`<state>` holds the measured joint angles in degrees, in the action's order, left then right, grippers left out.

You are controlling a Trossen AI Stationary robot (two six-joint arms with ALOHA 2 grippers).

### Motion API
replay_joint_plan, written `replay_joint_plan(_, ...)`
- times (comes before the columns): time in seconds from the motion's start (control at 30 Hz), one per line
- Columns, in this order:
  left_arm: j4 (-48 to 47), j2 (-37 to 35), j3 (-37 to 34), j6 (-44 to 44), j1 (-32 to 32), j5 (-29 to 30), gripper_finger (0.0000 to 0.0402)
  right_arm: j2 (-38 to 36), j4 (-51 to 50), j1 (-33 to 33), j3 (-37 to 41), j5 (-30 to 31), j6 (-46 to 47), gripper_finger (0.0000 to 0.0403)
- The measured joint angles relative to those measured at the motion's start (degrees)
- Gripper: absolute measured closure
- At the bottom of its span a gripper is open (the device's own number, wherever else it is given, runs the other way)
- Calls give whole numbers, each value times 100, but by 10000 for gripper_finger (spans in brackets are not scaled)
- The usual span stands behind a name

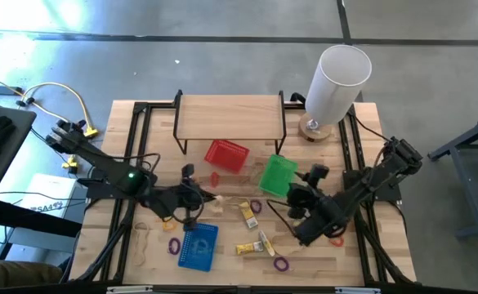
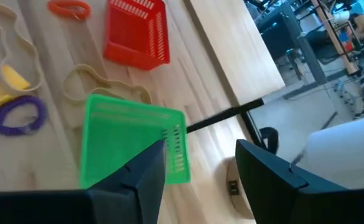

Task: Pick & Place Office Desk Supplies
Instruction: Put the brown rubber band into the blue bin

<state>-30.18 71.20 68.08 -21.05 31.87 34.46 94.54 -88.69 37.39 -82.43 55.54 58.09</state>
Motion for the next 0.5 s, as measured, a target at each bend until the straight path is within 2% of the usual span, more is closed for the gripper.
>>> replay_joint_plan(0.23, -2104, 192, 749, -1919, 79, -119, 402, 4, -119, 734, 0, 272, 498, 220)
replay_joint_plan(0.5, -2675, 546, 1111, -2972, 84, -1178, 402, 4, -113, 1306, 0, 915, 877, 220)
